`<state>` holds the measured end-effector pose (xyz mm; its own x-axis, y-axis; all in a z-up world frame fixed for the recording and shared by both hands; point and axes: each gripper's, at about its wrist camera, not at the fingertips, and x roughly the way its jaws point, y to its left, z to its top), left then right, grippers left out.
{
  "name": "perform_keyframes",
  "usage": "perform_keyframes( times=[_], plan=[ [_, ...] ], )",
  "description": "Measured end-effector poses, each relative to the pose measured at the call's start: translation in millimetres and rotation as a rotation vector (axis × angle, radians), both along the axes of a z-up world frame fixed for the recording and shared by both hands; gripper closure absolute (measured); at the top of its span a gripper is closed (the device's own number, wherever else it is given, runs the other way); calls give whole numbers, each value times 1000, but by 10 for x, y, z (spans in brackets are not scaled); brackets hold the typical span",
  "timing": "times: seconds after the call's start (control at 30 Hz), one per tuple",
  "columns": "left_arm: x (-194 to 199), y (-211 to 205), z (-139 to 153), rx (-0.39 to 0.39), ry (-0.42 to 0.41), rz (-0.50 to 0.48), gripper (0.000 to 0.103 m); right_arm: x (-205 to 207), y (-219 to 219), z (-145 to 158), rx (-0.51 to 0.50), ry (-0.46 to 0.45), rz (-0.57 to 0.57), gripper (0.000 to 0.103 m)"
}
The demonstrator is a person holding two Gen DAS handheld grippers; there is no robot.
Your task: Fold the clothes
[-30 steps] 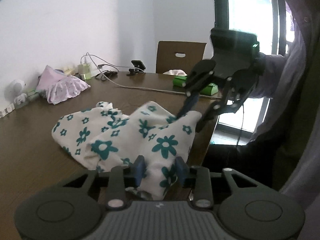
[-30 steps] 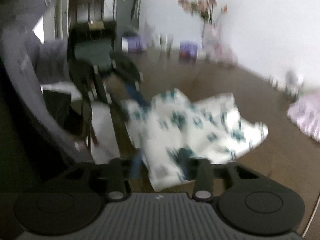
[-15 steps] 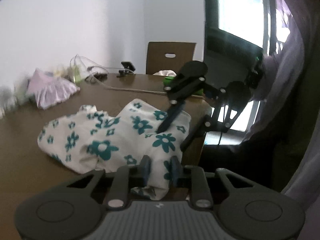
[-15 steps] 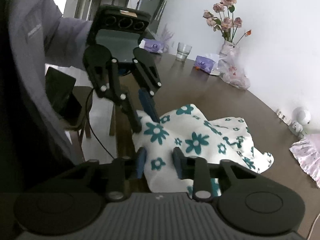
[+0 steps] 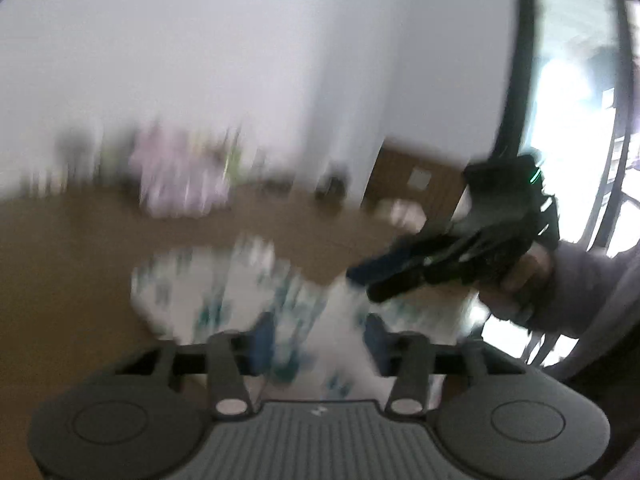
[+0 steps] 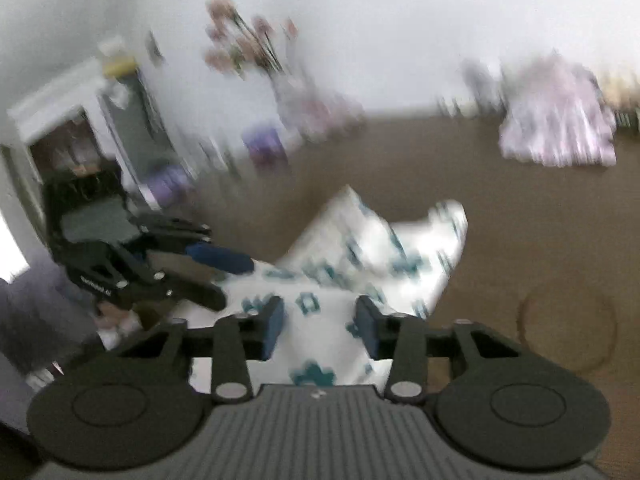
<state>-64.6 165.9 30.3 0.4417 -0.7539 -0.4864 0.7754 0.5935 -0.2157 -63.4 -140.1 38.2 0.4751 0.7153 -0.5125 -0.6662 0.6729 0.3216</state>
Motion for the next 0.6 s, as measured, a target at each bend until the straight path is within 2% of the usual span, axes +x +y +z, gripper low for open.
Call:
perform_keyframes(
  times=[0.07, 0.1, 0.13, 0.17, 0.2, 0.27, 0.33, 0.43, 0.47, 0.53, 0.6],
  plan=[
    [-24, 97, 32, -27, -11, -11, 59, -53, -86, 58, 35, -24, 18, 63],
    [-46, 151, 93, -35, -18, -21, 53, -91, -124, 143, 46, -54, 40, 56],
    [-68, 205, 156, -42, -26, -33, 36, -144, -133, 243, 46, -101, 75, 51],
    [-118, 239, 230, -45, -55, -51, 20, -207, -118, 326, 33, -157, 123, 34],
    [-173, 269, 306, -46, -89, -71, 15, -290, -59, 373, -6, -228, 196, 13],
    [-289, 224, 451, -23, -171, -167, 9, -455, 60, 467, -85, -369, 342, 0],
    [-395, 72, 482, 41, -245, -255, 6, -553, 264, 447, -222, -460, 479, 0],
    [-513, -243, 325, 203, -350, -343, 6, -527, 540, 246, -388, -489, 599, 0],
    [-524, -326, 239, 263, -372, -359, 6, -493, 593, 186, -418, -489, 616, 1],
    [-510, -399, 89, 330, -386, -382, 7, -412, 672, 109, -442, -475, 636, 1],
    [-469, -385, 12, 320, -379, -370, 7, -322, 715, 68, -436, -453, 648, 1]
  ],
)
